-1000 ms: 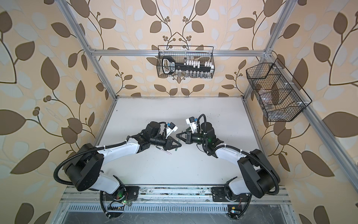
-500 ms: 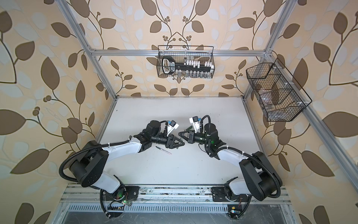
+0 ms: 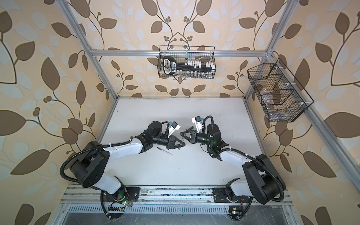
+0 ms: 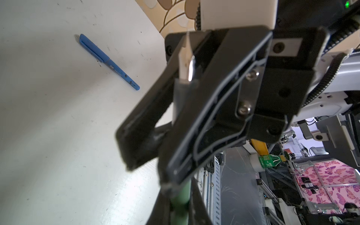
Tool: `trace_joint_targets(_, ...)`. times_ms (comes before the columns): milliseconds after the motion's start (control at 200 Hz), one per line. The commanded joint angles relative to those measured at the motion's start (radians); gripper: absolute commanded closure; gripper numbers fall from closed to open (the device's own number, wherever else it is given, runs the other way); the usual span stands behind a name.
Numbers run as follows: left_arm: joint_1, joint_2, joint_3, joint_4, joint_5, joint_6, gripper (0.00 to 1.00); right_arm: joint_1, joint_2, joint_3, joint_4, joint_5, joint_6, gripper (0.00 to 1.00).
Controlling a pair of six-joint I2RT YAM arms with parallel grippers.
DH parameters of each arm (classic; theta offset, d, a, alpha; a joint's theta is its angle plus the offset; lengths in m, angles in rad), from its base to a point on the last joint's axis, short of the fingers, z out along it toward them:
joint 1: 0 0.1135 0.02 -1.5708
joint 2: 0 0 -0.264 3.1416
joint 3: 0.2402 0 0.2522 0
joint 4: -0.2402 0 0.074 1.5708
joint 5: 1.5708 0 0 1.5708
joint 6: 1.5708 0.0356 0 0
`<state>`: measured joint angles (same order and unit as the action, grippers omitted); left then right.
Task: Insert the pens into the pen caps
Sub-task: 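Open the right gripper and withdraw it, left gripper holding pen nib-up, then reach the right gripper down to the green cap and grasp it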
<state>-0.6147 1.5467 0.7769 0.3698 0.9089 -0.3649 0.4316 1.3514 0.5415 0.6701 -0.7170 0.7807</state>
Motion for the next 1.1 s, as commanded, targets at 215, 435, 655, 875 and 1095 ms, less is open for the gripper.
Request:
trace_joint_targets(215, 0.006, -0.099, -0.011, -0.131, -0.277, 0.067, 1.0, -0.049, -0.173, 0.222, -0.764, 0.388, -0.265, 0.5)
trace_joint_targets(435, 0.006, -0.276, -0.105, -0.109, -0.445, 0.099, 1.0, -0.148, 0.027, 0.38, -1.059, 0.439, -0.349, 0.38)
trace_joint_targets(655, 0.005, -0.344, -0.129, -0.137, -0.499, 0.135, 1.0, -0.112, 0.301, 0.518, -1.036, 0.42, -0.399, 0.36)
trace_joint_targets(875, 0.005, -0.333, -0.117, -0.168, -0.512, 0.153, 1.0, -0.096, 0.495, 0.613, -0.966, 0.393, -0.396, 0.34)
trace_joint_targets(1095, 0.006, -0.338, -0.114, -0.186, -0.527, 0.163, 1.0, -0.103, 0.615, 0.696, -0.94, 0.377, -0.391, 0.34)
